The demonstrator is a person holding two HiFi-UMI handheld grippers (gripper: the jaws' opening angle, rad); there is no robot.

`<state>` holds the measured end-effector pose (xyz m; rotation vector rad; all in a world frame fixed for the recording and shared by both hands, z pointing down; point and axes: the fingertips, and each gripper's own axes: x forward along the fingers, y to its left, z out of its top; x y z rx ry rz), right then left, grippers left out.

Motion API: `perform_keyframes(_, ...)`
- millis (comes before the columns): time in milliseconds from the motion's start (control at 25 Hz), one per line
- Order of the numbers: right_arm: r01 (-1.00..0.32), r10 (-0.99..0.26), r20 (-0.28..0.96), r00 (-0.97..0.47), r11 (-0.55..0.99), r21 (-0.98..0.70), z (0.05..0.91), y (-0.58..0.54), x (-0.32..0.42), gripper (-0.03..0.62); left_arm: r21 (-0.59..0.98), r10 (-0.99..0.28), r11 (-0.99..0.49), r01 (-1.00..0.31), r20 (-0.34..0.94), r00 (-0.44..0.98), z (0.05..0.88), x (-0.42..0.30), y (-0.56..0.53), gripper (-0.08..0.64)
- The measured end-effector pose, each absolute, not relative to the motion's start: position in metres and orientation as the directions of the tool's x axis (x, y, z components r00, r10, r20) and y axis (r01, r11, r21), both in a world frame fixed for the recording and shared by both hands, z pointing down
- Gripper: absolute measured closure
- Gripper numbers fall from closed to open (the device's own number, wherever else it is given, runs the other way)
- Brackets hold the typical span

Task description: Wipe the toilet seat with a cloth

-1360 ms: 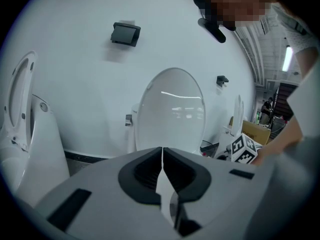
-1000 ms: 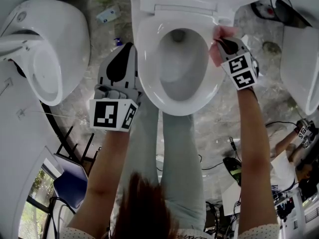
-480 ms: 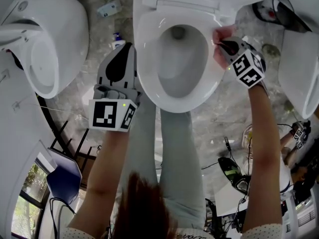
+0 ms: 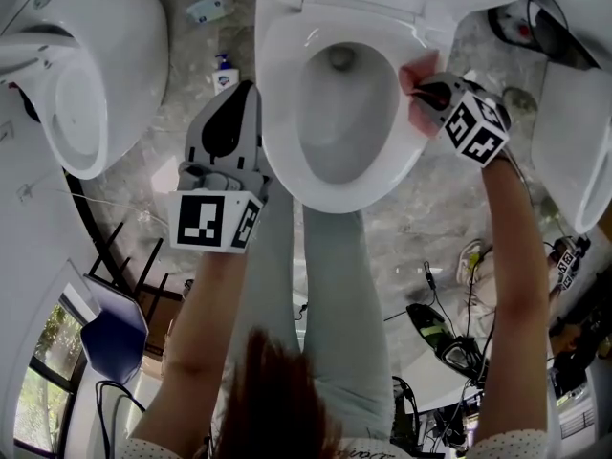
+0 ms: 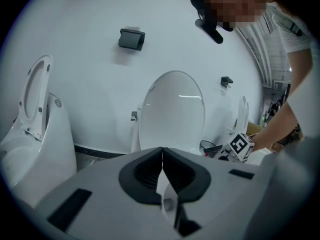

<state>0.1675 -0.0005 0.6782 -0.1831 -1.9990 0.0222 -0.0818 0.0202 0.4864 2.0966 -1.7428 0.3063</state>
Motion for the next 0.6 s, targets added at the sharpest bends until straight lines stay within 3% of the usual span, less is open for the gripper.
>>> perform_keyframes(600, 0.057, 0.202, 0.887, -0.414, 0.979, -0.197, 0.687, 0.059, 0.170, 0.557, 0.161, -0.888, -0.153, -0.975, 0.410, 0.207, 0.489, -0.088, 0.022, 0.555)
